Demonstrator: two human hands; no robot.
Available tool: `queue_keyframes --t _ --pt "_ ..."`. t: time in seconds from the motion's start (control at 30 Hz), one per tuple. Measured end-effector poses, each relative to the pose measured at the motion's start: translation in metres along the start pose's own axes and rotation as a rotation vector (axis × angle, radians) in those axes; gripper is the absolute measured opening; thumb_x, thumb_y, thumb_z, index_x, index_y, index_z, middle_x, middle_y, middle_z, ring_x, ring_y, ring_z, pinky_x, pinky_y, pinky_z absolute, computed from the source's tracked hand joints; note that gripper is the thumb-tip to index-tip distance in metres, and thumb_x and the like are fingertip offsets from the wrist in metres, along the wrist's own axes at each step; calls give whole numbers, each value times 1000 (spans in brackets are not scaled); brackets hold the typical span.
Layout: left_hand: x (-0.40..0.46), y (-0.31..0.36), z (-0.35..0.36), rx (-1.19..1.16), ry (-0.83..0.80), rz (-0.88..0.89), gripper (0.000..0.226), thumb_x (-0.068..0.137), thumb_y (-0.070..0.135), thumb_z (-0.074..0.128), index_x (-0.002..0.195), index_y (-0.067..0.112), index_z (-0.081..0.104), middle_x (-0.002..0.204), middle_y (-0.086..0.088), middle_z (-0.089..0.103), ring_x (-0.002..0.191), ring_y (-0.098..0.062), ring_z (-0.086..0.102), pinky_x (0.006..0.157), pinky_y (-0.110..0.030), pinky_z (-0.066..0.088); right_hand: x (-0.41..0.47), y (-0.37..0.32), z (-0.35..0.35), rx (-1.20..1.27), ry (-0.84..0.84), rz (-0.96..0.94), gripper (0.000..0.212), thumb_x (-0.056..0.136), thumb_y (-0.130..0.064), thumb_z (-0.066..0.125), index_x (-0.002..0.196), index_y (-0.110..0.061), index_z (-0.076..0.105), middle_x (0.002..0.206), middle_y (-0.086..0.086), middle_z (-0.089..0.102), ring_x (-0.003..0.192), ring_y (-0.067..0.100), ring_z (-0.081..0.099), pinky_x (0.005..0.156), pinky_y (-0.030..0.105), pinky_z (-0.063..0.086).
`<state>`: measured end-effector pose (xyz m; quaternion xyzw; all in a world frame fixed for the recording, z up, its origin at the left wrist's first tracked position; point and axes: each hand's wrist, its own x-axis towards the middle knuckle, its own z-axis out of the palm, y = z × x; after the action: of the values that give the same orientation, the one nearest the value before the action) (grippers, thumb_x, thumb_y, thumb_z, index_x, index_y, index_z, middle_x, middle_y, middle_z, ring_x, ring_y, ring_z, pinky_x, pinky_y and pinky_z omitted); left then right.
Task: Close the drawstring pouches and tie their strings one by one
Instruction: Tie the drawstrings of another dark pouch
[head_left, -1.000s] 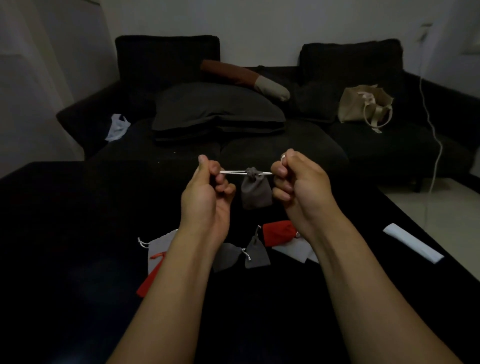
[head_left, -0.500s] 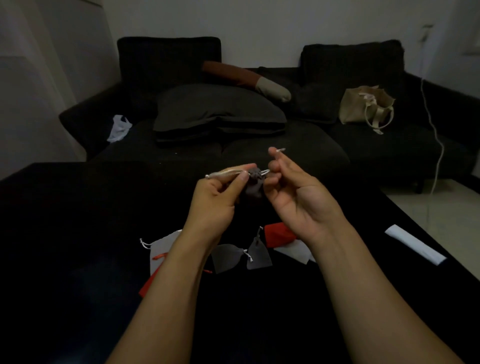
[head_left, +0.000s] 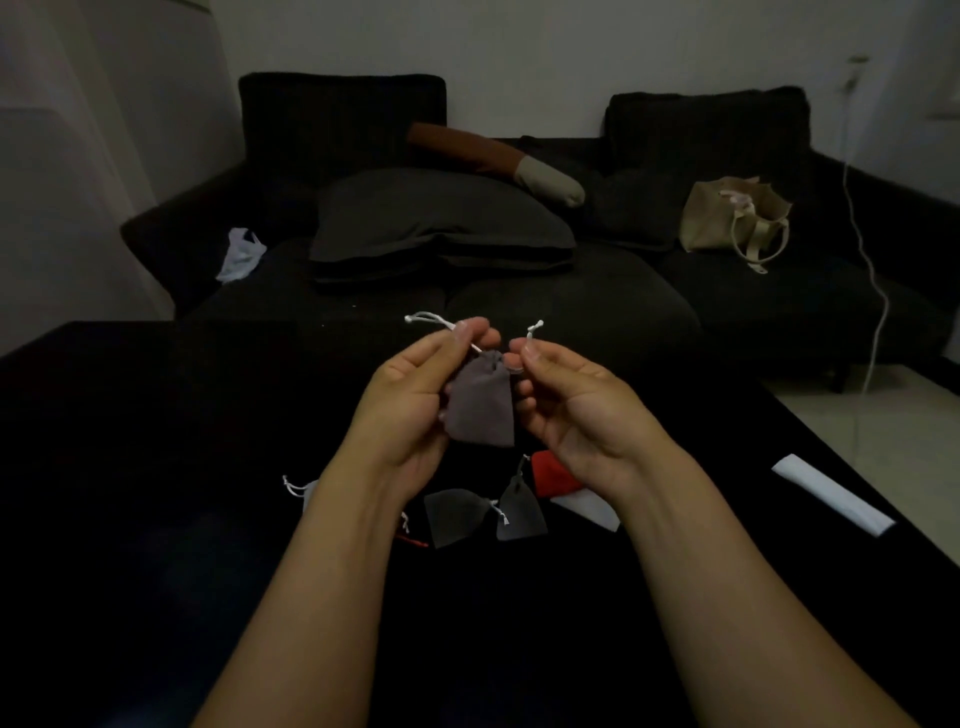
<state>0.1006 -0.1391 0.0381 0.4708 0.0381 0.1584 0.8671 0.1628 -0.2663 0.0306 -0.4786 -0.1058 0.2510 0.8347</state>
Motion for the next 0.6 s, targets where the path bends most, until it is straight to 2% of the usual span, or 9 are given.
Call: queue_keyframes --t 0.1,0.2,0.3,0.37,0.43,0.5,0.53,0.6 --pt "0 -4 0 120 -29 16 21 100 13 50 96 6 69 67 0 70 60 -11 69 52 -21 55 0 1 -1 24 -3 -14 13 95 -11 57 96 -11 69 76 0 71 65 7 54 58 16 46" --pt "6 -10 -7 365 5 49 25 100 18 53 90 9 75 67 1 64 67 -13 61 66 -23 51 -2 0 -1 -124 -22 -127 13 93 -12 61 92 -15 74 84 1 72 71 8 62 59 16 47" --pt "5 -11 -13 565 -113 33 35 99 21 55 67 18 70 71 -11 59 70 -23 52 69 -33 41 -5 -6 1 -330 -80 -303 12 89 2 61 94 2 72 102 6 72 82 3 70 65 14 52" --pt "2 -10 -13 626 -198 -14 37 98 25 57 62 18 65 76 -18 55 76 -27 46 71 -37 35 -7 -8 2 -420 -124 -356 14 87 9 61 98 10 70 113 9 68 89 2 70 69 15 54" --pt "1 -8 -12 619 -222 -25 38 99 24 54 63 15 64 77 -18 53 77 -27 46 69 -35 36 -6 -8 0 -405 -118 -333 13 87 8 61 95 8 71 102 9 72 79 7 72 66 17 56" --pt "3 -6 -13 562 -207 -27 35 99 18 50 72 1 66 81 -20 56 81 -28 50 77 -36 42 -4 -7 -2 -382 -94 -286 11 87 3 63 91 1 73 82 11 74 65 15 71 65 23 58" --pt "4 -5 -14 528 -205 -36 32 98 16 51 79 -5 67 84 -22 58 85 -29 53 83 -39 43 -4 -6 -2 -394 -88 -271 11 88 2 63 91 0 73 77 11 73 63 17 70 64 24 57" --pt "4 -3 -16 577 -248 -51 23 94 16 56 82 0 69 82 -15 64 82 -26 58 83 -38 45 -5 -7 -2 -425 -68 -270 11 87 0 65 93 0 74 78 12 74 67 16 70 62 23 56"
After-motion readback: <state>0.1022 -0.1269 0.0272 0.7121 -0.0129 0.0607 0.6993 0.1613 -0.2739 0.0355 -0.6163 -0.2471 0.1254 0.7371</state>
